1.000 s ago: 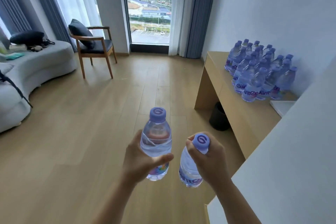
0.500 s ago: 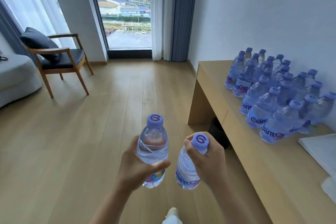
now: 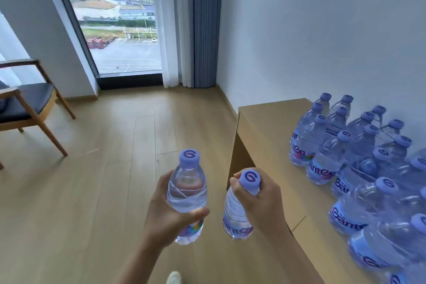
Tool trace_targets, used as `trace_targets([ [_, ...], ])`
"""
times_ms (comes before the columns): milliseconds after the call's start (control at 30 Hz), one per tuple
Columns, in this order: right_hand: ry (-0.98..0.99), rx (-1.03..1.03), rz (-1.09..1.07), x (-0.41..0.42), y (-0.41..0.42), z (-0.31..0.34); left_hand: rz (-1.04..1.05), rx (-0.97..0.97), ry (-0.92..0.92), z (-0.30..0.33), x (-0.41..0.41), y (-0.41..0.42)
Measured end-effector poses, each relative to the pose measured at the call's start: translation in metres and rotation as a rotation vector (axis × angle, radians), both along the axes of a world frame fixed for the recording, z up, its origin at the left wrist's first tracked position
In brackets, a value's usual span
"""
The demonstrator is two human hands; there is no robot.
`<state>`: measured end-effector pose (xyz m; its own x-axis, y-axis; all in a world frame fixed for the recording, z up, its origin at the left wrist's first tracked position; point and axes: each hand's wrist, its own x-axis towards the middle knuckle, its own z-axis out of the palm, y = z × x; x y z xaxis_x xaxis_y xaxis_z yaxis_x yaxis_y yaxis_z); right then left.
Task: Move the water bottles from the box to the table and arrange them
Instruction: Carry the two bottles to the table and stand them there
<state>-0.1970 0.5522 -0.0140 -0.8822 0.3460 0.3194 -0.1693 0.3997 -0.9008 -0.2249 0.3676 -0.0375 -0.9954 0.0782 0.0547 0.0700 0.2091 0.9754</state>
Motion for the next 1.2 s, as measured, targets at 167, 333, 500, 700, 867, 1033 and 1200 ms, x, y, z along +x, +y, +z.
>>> trace_targets([
  [167, 0.013, 0.009, -0.15, -0.102, 0.02, -0.01, -0.147, -0.029, -0.025, -0.008, -0.128, 0.019],
  [333, 0.029, -0.036, -0.326, -0.182, 0.046, -0.007, -0.358, -0.067, -0.054, 0.0, -0.239, 0.046],
  [500, -0.003, -0.062, -0.513, -0.233, 0.086, -0.018, -0.523, -0.048, -0.087, -0.006, -0.319, 0.106],
  [700, -0.021, -0.049, -0.679, -0.283, 0.152, -0.031, -0.731, -0.119, -0.116, -0.032, -0.382, 0.2],
  [867, -0.067, -0.026, -0.76, -0.312, 0.203, -0.031, -0.837, -0.096, -0.106, -0.031, -0.416, 0.276],
  [1033, -0.098, -0.043, -0.907, -0.328, 0.232, -0.037, -0.919, -0.105, -0.095, -0.035, -0.45, 0.342],
  [1200, -0.165, -0.06, -1.069, -0.345, 0.246, -0.044, -1.109, -0.166, -0.087, -0.039, -0.485, 0.408],
])
